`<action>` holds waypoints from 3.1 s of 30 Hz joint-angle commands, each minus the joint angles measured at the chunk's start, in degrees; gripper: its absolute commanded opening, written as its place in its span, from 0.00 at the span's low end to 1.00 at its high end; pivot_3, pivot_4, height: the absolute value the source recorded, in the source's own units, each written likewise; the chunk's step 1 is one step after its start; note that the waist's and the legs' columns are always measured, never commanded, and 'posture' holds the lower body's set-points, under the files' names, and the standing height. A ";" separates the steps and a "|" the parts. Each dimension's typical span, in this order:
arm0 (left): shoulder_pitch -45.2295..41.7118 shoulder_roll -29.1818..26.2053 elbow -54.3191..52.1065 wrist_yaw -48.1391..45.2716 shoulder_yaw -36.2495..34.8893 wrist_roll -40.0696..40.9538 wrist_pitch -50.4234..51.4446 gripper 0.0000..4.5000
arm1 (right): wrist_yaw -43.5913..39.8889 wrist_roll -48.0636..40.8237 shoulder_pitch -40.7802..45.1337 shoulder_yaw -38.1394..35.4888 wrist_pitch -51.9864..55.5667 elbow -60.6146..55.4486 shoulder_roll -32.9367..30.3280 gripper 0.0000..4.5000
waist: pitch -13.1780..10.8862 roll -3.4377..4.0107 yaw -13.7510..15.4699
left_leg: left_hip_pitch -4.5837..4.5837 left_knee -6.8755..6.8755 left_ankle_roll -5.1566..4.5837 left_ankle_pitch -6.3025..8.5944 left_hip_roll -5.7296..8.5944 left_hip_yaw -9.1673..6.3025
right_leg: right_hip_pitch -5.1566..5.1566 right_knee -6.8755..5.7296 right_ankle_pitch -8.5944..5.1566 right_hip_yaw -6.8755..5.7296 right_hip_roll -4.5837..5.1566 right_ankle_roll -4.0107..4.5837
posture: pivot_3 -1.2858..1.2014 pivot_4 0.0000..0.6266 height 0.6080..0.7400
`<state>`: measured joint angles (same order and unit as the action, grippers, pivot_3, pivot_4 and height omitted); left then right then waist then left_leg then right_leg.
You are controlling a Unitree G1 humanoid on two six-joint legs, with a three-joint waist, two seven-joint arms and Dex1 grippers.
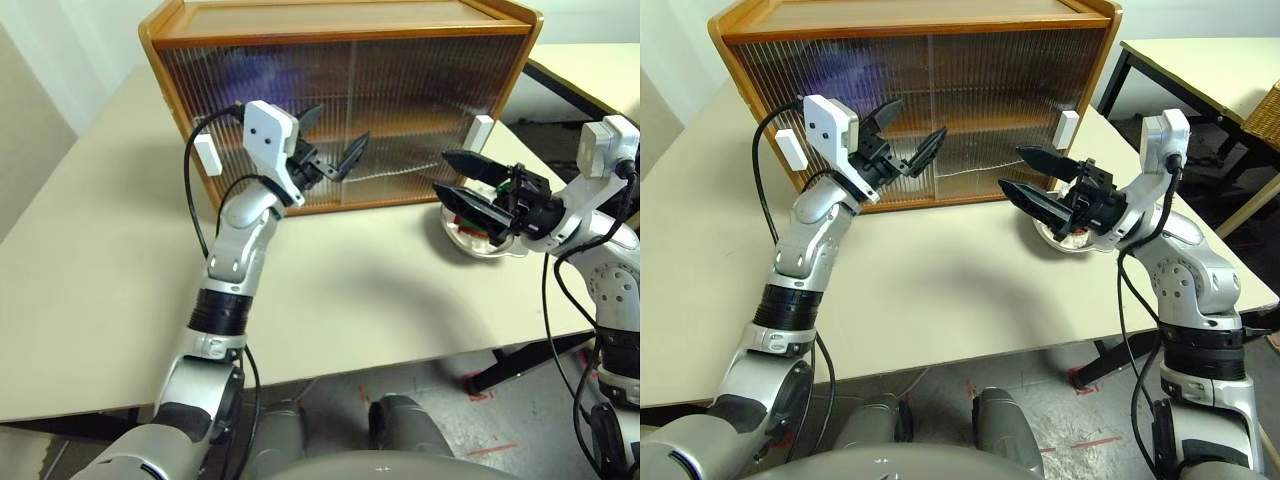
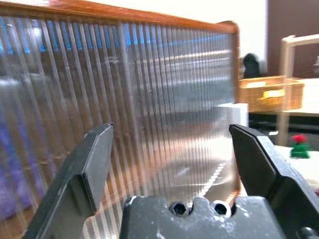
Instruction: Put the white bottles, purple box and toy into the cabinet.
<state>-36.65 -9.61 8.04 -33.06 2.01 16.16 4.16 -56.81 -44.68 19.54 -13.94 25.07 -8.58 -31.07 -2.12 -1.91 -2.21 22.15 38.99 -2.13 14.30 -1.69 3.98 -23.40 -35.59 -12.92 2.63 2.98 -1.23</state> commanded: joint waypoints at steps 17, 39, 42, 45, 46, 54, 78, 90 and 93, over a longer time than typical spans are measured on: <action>4.93 -11.48 -11.68 -16.59 -4.78 16.88 19.49 1.00 | 16.34 15.78 0.36 -3.21 -10.00 10.17 -1.32 1.00 | -0.01 0.01 -1.70 | -0.19 0.00 -0.03 -0.02 -0.02 0.01 | 0.00 -0.17 -0.07 0.28 -0.01 -0.10 | 0.50 0.00 1.00; 14.41 -7.85 -23.27 -1.25 -4.49 11.38 16.56 1.00 | 24.76 27.58 19.21 -0.36 -21.26 38.95 2.43 0.01 | -0.02 0.00 0.08 | -0.64 -0.10 -0.04 -0.02 -0.06 0.50 | 0.12 -0.25 0.00 0.90 -0.03 -0.18 | 0.54 0.00 1.00; 14.24 -7.52 -23.16 -1.14 -4.39 11.55 16.55 1.00 | 25.27 28.52 20.11 0.33 -21.46 40.17 2.63 0.01 | -0.02 0.00 0.15 | -0.64 -0.11 -0.04 -0.02 -0.07 0.51 | 0.11 -0.24 0.00 0.89 -0.03 -0.18 | 0.54 0.00 1.00; 13.85 -7.14 -22.84 -0.97 -4.51 11.72 16.57 1.00 | 26.00 29.35 20.76 0.76 -21.06 40.82 2.88 0.01 | -0.02 0.00 0.17 | -0.62 -0.11 -0.04 -0.02 -0.08 0.51 | 0.11 -0.23 0.00 0.90 -0.01 -0.18 | 0.54 0.00 1.00; 13.80 -7.11 -22.81 -1.00 -4.53 11.65 16.52 1.00 | 26.10 29.60 20.81 0.89 -20.96 40.90 2.85 0.01 | -0.02 0.00 0.17 | -0.61 -0.11 -0.04 -0.02 -0.08 0.51 | 0.11 -0.22 0.00 0.89 -0.01 -0.18 | 0.54 0.00 1.00; 13.36 -7.12 -22.32 -1.00 -4.68 11.46 16.16 1.00 | 28.66 32.29 20.85 1.44 -21.15 41.82 2.28 0.01 | -0.02 0.00 0.07 | -0.62 -0.14 -0.04 -0.02 -0.08 0.52 | 0.10 -0.22 -0.02 0.90 -0.01 -0.18 | 0.54 0.00 1.00; 12.45 -6.18 -22.57 0.85 -4.27 10.88 15.56 1.00 | 24.86 32.59 26.92 3.23 -18.95 47.88 4.89 0.01 | -0.02 0.01 -0.01 | -0.64 -0.27 -0.04 -0.02 -0.09 0.53 | 0.08 -0.19 -0.03 0.91 -0.03 -0.16 | 0.54 0.00 1.00; 12.48 -5.99 -22.77 1.17 -4.19 10.98 15.51 1.00 | 20.86 33.22 26.42 7.22 -18.18 45.44 8.42 0.01 | -0.03 0.01 0.02 | -0.66 -0.37 -0.03 -0.02 -0.11 0.53 | 0.05 -0.18 -0.04 0.91 -0.03 -0.15 | 0.54 0.00 1.00; 12.84 -5.96 -23.10 1.13 -4.04 11.04 15.58 1.00 | 20.22 32.88 26.39 8.00 -17.96 44.87 9.98 0.01 | -0.03 0.01 -0.01 | -0.66 -0.41 -0.03 -0.02 -0.11 0.53 | 0.04 -0.18 -0.05 0.91 -0.03 -0.14 | 0.54 0.00 1.00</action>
<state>-23.84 -15.67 -14.81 -31.94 -2.69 27.35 19.92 -35.90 -11.74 45.73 -6.96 6.85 37.59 -21.49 -2.15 -1.90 -2.21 21.48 38.57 -2.16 14.28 -1.80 4.51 -23.37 -35.77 -12.96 3.54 2.95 -1.36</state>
